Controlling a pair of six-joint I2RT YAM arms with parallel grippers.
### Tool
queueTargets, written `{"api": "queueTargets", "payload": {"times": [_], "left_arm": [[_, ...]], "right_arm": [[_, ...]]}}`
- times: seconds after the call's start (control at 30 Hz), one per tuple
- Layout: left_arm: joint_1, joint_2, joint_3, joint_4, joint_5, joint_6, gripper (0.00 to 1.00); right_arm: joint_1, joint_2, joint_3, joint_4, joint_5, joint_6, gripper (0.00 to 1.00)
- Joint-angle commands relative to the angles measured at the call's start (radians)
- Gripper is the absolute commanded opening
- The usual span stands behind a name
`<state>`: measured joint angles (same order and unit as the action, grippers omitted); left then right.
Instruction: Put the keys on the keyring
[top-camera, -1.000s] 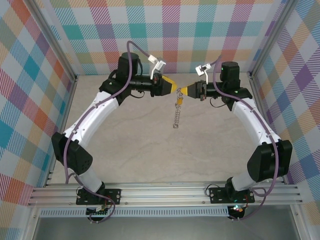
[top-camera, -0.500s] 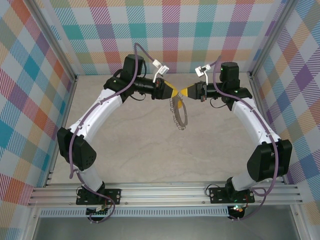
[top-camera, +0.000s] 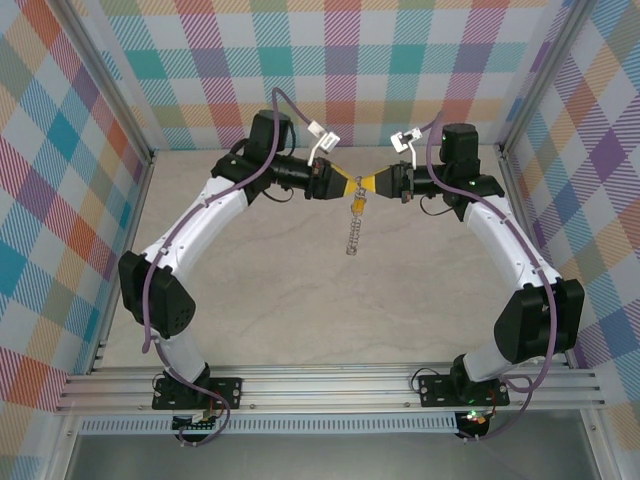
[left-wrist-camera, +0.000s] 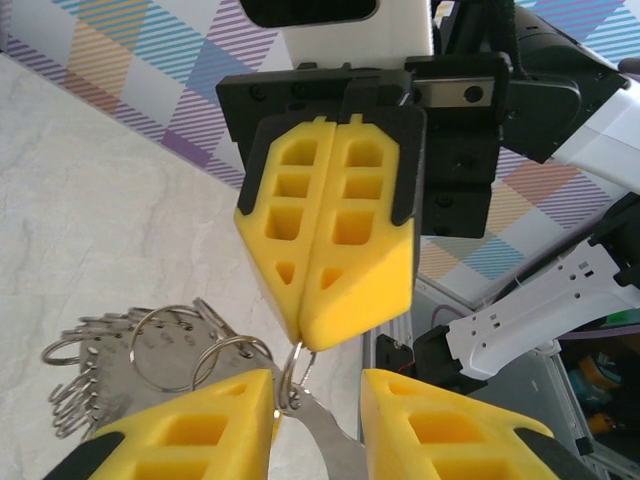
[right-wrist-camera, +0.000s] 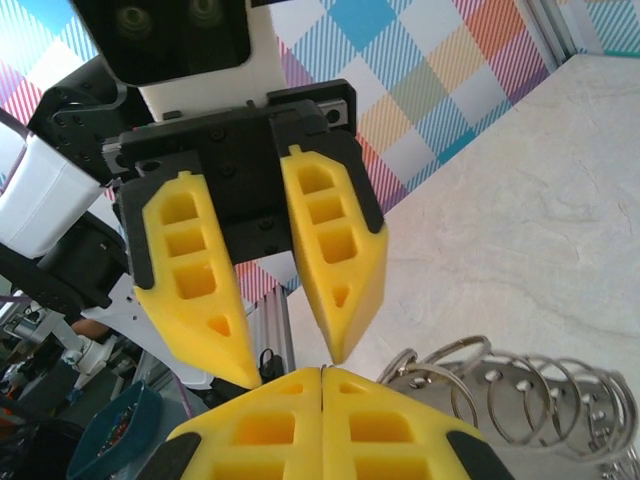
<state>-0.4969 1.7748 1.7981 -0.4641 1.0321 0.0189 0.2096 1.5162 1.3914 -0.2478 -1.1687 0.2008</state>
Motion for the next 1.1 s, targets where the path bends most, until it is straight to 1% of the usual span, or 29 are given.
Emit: {"api": "queueTargets", "payload": {"times": [0.0,0.4,0.5,0.73,0.77,0.9,0.97,1.03,1.07], "left_arm": [[-0.009,0.019,0.023,0.031,0.025,-0.008,0.29],[-0.026,0.032,0.027,0.077,0.035,-0.037,0.27],[-0.033,0.035,0.03,0.081,0.043,-0.038,0.23],[-0.045,0.042,0.029,0.076,0.057,-0.033,0.01],[-0.046,0.042,0.026,0.077,0.057,-0.032,0.0],[-0.048,0.026,0.002,0.108,0.053,-0.044,0.0],[-0.048,0.008,-0.025,0.152,0.036,-0.069,0.0],[-0.046,-0.012,-0.055,0.226,0.023,-0.103,0.0],[-0.046,-0.021,-0.067,0.251,0.018,-0.118,0.0]], "right_arm": [[-0.001,0.004,0.009,0.041,-0.049,-0.001,0.0],[-0.001,0.012,0.001,0.055,-0.048,0.006,0.0],[-0.001,0.015,-0.002,0.059,-0.046,0.007,0.0],[-0.001,0.013,-0.006,0.063,-0.036,0.008,0.0],[-0.001,0.013,-0.006,0.062,-0.033,0.008,0.0],[-0.002,0.008,-0.006,0.073,-0.004,0.029,0.0],[-0.011,-0.01,-0.019,0.103,0.019,0.065,0.1],[-0.029,-0.059,-0.059,0.153,0.06,0.106,0.26],[-0.038,-0.086,-0.079,0.17,0.081,0.12,0.28]]}}
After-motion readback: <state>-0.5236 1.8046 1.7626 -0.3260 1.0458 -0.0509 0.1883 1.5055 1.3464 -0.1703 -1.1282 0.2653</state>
